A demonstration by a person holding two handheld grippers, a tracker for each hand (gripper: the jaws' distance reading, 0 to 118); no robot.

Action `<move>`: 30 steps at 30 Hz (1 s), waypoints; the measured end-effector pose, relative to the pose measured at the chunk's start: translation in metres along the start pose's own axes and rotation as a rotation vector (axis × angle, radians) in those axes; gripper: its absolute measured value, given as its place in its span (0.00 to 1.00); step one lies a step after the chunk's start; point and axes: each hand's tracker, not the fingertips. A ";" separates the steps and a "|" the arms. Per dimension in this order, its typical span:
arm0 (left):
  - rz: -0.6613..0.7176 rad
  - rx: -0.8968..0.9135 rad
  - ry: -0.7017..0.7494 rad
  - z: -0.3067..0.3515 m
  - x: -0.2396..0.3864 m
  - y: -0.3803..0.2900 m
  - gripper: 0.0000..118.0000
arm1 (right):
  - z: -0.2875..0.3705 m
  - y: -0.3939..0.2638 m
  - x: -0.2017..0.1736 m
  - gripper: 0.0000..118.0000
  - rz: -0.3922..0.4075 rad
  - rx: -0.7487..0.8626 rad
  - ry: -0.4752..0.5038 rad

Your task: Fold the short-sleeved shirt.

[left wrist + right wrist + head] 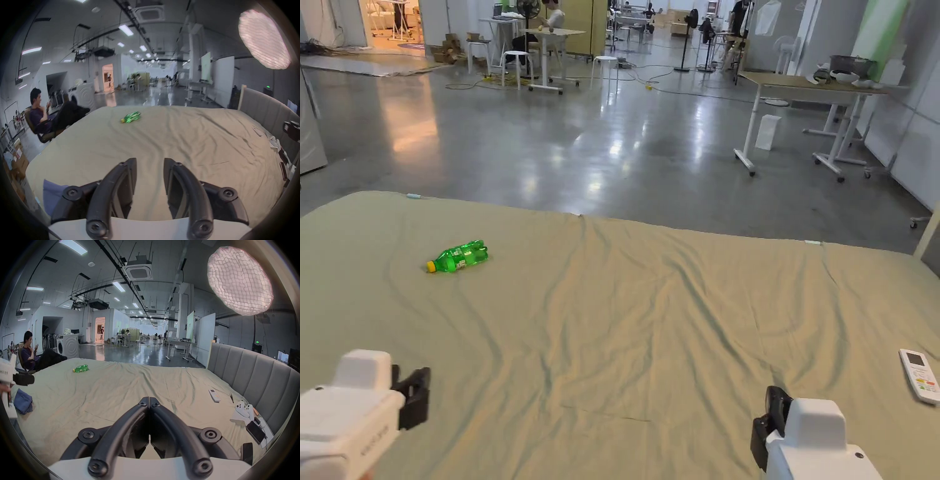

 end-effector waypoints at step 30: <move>0.008 0.228 -0.030 0.015 0.106 0.010 0.05 | -0.002 -0.005 0.015 0.00 -0.059 0.036 -0.013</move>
